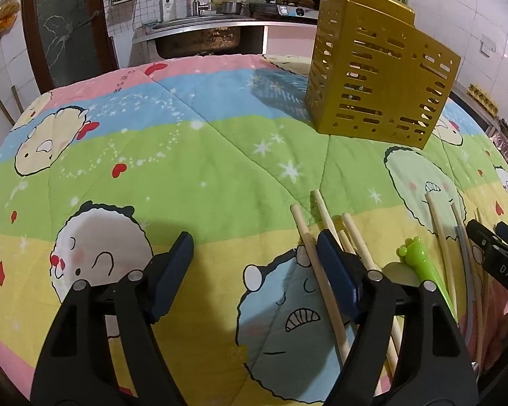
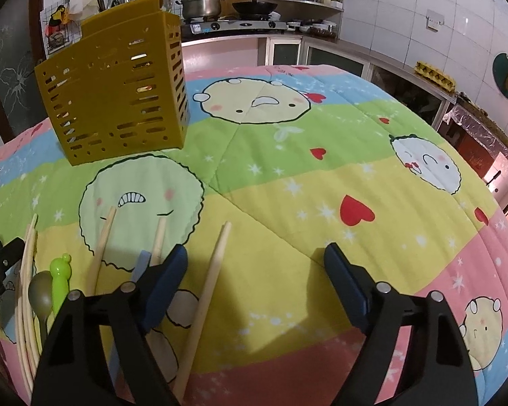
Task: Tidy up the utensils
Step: 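Move the left tool toward the chopsticks while the right tool approaches them too, then close the left tool on a wooden chopstick while the right tool grasps another, then lift the left tool's chopstick upright while the right tool lifts its chopstick too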
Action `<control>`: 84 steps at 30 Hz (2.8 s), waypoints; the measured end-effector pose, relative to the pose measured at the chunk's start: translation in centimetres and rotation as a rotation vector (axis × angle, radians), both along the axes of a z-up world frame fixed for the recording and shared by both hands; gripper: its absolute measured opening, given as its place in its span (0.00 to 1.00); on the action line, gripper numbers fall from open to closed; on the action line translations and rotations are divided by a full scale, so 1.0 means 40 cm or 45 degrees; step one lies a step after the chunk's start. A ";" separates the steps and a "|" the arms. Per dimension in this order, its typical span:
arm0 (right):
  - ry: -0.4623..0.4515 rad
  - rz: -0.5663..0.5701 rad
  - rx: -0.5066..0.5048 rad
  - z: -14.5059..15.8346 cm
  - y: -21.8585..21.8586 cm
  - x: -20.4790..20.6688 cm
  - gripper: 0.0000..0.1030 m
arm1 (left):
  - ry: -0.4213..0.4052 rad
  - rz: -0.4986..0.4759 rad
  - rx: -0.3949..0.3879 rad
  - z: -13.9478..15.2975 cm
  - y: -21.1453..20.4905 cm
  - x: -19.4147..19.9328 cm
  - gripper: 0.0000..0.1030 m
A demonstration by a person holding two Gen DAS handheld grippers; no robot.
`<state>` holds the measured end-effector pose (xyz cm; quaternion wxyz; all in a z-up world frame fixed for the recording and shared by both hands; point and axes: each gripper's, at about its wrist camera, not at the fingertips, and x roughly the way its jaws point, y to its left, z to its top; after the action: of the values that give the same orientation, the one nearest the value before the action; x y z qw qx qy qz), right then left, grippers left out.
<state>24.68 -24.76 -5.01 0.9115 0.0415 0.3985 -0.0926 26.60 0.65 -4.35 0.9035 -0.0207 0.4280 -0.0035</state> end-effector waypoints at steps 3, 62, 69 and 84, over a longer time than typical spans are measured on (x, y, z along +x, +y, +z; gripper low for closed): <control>0.003 -0.001 -0.016 0.000 0.004 0.002 0.79 | 0.009 -0.004 0.041 -0.001 -0.019 0.003 0.71; -0.273 0.120 0.132 0.226 0.014 -0.004 0.06 | -0.325 -0.137 -0.098 0.271 -0.095 -0.021 0.04; -0.404 0.122 0.107 0.282 0.011 -0.022 0.06 | -0.445 -0.144 -0.099 0.334 -0.099 -0.052 0.04; -0.726 0.102 0.108 0.460 0.001 -0.016 0.06 | -0.691 -0.131 -0.083 0.458 -0.105 -0.048 0.04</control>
<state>24.04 -24.73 13.39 0.9872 0.0883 0.1309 -0.0244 24.67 -3.55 13.96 0.9826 -0.0263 0.1706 -0.0686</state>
